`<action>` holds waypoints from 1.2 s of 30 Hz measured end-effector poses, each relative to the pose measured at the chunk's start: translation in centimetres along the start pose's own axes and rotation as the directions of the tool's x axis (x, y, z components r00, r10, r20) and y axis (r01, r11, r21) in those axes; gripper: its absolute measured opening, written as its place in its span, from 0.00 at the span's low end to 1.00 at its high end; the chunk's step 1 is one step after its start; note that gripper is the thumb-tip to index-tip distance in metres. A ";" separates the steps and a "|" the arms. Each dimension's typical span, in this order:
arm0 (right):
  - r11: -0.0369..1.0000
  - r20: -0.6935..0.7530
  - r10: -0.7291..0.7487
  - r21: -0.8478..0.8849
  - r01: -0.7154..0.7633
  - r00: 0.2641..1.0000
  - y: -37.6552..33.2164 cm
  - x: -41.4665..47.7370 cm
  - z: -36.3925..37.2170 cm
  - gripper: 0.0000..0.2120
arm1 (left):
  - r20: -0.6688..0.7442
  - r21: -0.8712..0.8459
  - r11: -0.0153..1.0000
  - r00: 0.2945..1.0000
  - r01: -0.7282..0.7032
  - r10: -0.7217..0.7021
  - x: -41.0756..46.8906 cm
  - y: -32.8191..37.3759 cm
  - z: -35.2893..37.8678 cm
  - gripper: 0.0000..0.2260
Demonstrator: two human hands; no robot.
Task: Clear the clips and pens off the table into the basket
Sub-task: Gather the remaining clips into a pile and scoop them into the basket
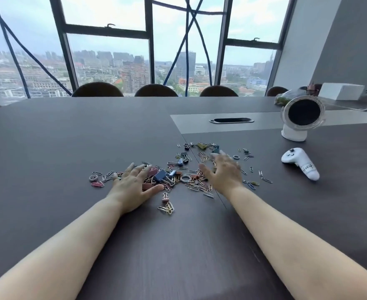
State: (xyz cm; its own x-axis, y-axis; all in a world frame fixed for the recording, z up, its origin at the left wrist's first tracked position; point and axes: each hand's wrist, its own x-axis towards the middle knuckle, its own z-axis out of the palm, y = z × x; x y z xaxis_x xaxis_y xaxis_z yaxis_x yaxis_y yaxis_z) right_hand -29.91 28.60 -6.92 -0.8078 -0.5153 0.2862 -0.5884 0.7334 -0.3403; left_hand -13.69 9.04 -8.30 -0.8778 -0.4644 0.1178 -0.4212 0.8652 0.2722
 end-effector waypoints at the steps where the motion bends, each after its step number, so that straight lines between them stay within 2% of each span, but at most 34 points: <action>1: 0.991 -0.010 0.121 -0.058 -0.121 0.993 1.8 0.3 -0.6 0.35 | 0.012 0.001 1.000 1.000 -0.012 0.012 0.0 0.0 0.0 0.42; 4: 0.870 0.104 0.483 -0.174 -0.462 0.870 6.3 0.6 -2.0 0.41 | 0.051 0.023 1.000 0.999 -0.010 0.009 0.6 0.3 0.0 0.35; 6: 0.845 0.171 0.530 -0.189 -0.500 0.830 7.2 0.8 -2.0 0.44 | 0.045 0.032 0.999 0.999 0.002 -0.003 1.5 1.0 0.2 0.34; 9: 0.914 0.249 0.399 -0.186 -0.361 0.882 6.1 1.7 -0.9 0.45 | 0.052 0.059 0.998 0.999 0.003 -0.006 2.6 2.5 0.6 0.34; 14: 0.988 0.345 0.145 -0.106 -0.115 0.927 3.6 2.4 0.4 0.38 | 0.035 0.056 0.998 0.999 -0.013 0.011 3.8 3.3 1.1 0.31; 16: 0.995 0.397 0.028 0.072 -0.062 0.918 2.7 2.6 0.6 0.37 | 0.032 0.038 0.999 0.999 -0.021 0.020 4.0 2.9 1.1 0.30; 18: 0.944 0.414 -0.084 0.323 -0.060 0.906 2.4 3.0 0.5 0.36 | 0.028 0.030 0.999 0.999 -0.026 0.026 4.0 2.6 1.1 0.29; 20: 0.916 0.308 -0.077 0.397 -0.054 0.948 3.4 4.1 0.3 0.34 | 0.026 0.040 0.999 0.999 -0.027 0.026 4.2 2.5 1.1 0.29; 22: 0.966 0.141 0.082 0.233 -0.113 0.987 5.8 6.1 0.1 0.32 | 0.018 0.034 0.999 1.000 -0.025 0.024 4.3 2.5 1.2 0.29; 23: 0.976 0.095 0.172 0.119 -0.183 0.981 7.1 7.0 0.0 0.32 | 0.012 0.024 0.999 1.000 -0.023 0.023 4.3 2.4 1.2 0.29; 25: 0.951 0.099 0.310 -0.043 -0.308 0.945 9.2 8.7 0.1 0.34 | -0.003 0.004 1.000 1.000 -0.019 0.019 4.4 2.2 1.3 0.29; 27: 0.926 0.157 0.374 -0.111 -0.360 0.914 10.1 10.2 0.5 0.38 | -0.013 -0.022 1.000 1.000 -0.008 0.008 4.5 2.1 1.4 0.29; 30: 0.928 0.217 0.369 -0.147 -0.343 0.904 9.8 12.0 1.2 0.41 | -0.018 -0.045 0.999 1.000 0.008 -0.009 4.7 1.9 1.5 0.28; 32: 0.938 0.266 0.336 -0.181 -0.296 0.904 9.2 12.6 1.5 0.40 | -0.019 -0.050 0.999 1.000 0.012 -0.013 4.7 1.9 1.6 0.28; 36: 0.992 0.377 0.118 -0.090 -0.090 0.919 6.9 12.4 2.0 0.33 | -0.024 -0.058 0.997 0.999 0.043 -0.045 4.6 2.0 1.3 0.29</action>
State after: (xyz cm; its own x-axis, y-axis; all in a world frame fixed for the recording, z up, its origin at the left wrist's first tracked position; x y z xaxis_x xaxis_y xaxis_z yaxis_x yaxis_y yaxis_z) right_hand -44.05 26.40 -7.54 -0.8243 -0.5544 -0.1151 -0.5079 0.8138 -0.2823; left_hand -18.92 8.91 -8.45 -0.8524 -0.5070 0.1280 -0.4449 0.8318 0.3320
